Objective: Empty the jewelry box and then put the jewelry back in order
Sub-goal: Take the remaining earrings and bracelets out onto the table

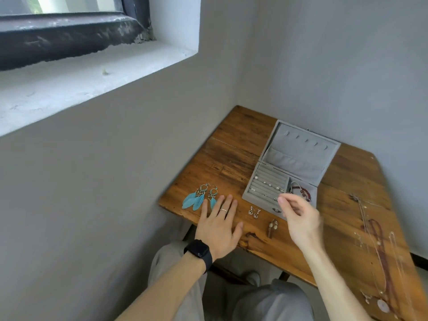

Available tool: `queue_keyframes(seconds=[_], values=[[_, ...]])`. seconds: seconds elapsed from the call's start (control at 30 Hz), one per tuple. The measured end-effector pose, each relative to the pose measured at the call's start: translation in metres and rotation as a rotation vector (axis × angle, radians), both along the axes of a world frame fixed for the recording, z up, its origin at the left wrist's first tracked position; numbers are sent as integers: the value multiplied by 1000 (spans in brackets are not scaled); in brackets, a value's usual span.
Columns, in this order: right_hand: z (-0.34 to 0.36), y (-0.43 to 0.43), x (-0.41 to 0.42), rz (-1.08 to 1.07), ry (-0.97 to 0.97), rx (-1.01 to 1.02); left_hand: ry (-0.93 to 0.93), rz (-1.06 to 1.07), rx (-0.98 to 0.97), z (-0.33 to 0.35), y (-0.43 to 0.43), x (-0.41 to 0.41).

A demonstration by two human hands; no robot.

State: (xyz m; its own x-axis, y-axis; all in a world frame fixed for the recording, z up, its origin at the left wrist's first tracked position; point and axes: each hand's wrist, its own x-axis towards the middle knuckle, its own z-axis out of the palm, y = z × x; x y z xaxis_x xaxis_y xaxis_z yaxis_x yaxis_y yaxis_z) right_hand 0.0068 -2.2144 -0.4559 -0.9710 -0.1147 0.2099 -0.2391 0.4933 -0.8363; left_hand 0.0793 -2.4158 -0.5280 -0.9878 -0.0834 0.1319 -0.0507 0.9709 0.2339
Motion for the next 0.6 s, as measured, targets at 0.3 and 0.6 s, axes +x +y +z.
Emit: queue_keyframes(seconds=[0.3,0.6], values=[[-63,66,63,-197,55,25,145,-50,-201,52,-6,-47],[-80,63,60,-246,201,9,-76,-145,-298,83,6,-145]])
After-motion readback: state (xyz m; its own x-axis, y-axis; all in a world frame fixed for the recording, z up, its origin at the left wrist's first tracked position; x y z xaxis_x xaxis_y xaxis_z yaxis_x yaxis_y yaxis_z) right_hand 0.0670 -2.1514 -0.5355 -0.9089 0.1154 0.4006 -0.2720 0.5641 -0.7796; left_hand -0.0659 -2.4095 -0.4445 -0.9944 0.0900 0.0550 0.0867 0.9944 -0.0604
